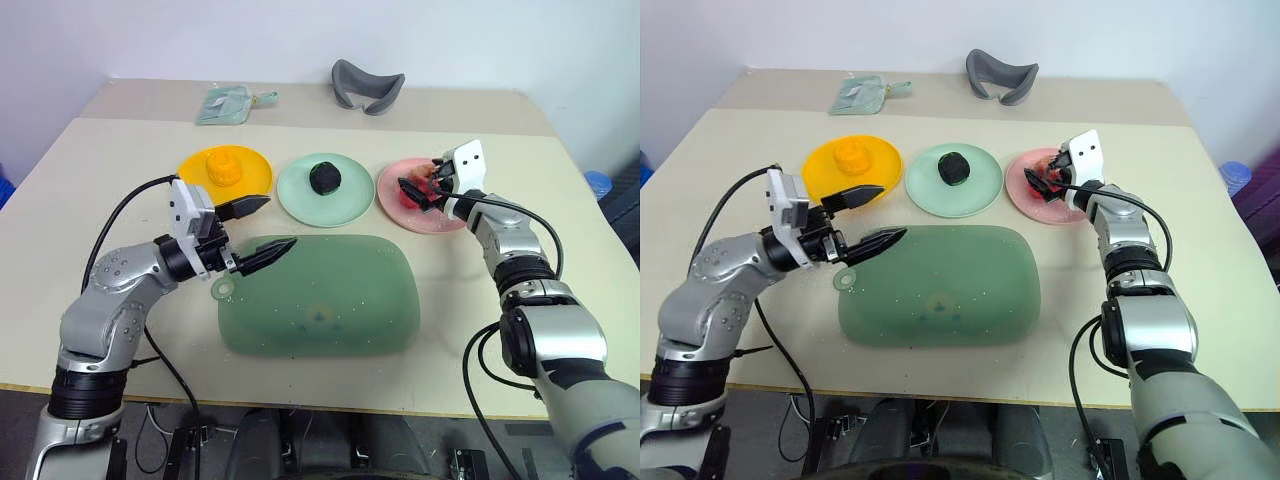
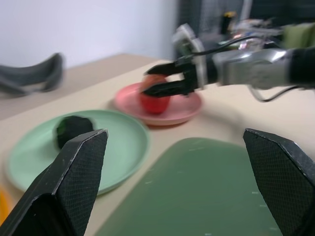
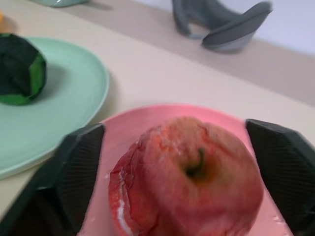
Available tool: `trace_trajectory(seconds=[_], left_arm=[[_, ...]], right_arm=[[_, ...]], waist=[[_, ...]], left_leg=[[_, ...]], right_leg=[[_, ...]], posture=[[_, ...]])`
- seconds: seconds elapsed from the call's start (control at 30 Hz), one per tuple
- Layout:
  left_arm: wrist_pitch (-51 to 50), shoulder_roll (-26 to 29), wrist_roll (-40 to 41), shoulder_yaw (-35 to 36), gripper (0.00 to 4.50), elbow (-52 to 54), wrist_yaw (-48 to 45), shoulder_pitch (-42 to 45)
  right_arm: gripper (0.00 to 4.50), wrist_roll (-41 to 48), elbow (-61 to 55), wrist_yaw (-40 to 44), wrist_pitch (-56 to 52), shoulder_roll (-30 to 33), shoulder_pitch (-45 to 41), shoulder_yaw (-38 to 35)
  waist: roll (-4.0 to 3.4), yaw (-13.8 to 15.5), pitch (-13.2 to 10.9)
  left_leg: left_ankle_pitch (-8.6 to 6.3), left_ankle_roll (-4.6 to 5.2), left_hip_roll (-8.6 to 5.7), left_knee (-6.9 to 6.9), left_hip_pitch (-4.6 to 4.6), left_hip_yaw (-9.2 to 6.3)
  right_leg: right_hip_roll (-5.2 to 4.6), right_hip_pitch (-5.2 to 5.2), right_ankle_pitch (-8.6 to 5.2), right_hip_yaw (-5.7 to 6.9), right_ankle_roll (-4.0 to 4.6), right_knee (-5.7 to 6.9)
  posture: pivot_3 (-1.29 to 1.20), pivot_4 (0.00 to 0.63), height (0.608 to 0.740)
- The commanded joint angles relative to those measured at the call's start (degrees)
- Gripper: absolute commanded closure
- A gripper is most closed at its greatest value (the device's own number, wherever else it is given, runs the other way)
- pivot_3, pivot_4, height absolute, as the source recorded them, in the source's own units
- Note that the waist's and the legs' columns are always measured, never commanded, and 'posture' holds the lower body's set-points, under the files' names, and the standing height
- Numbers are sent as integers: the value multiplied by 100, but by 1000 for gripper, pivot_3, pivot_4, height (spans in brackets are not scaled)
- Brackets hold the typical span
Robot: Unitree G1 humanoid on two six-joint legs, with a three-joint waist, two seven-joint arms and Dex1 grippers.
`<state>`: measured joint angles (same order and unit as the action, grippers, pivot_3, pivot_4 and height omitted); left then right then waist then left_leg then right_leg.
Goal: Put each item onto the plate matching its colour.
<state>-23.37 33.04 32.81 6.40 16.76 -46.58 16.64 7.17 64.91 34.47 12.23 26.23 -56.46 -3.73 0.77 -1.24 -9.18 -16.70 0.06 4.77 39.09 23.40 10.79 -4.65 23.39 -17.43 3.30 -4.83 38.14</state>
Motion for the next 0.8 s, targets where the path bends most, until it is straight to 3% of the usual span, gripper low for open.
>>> trace_trajectory(seconds=[0.03, 0.2, 0.37, 0.63, 0.8], left_arm=[[-15, 41, -101, 157, 0, -13, 181, -87], [947, -284, -471, 549, 0, -583, 512, -409], [1285, -288, -574, 768, 0, -736, 492, -858], [1244, -182, -366, 1252, 0, -682, 485, -1506], [1240, -121, -466, 1302, 0, -745, 513, -1634]], right_arm=[[89, 131, -557, 221, 144, 188, -22, -218], [89, 803, -3471, 799, -713, 607, 1593, -562], [89, 1355, -5799, 645, -1619, 878, 3542, -1145], [89, 1718, -7188, 657, -1990, 1014, 5716, -2009], [89, 1920, -7228, 634, -2001, 925, 6011, -2206]], waist=[[-2, 3, -1], [-7, 80, 1], [-8, 50, 2], [-12, 39, 5], [-11, 49, 6]], left_leg=[[0, 0, 0, 0, 0, 0], [0, 0, 1, 1, 1, -4], [-1, 0, 0, -1, 1, -7], [-1, -1, 0, -1, -7, -6], [-2, 1, -3, 0, -8, -7]], right_leg=[[0, 1, 0, -1, 0, 0], [-4, -2, 0, 0, -1, -2], [-5, -3, 0, 1, -1, -3], [-1, -6, 0, -3, -1, -2], [-3, -10, 0, -3, -1, -2]], posture=[[0, 150, 740], [0, 150, 740], [0, 150, 740], [0, 150, 740], [0, 150, 740]])
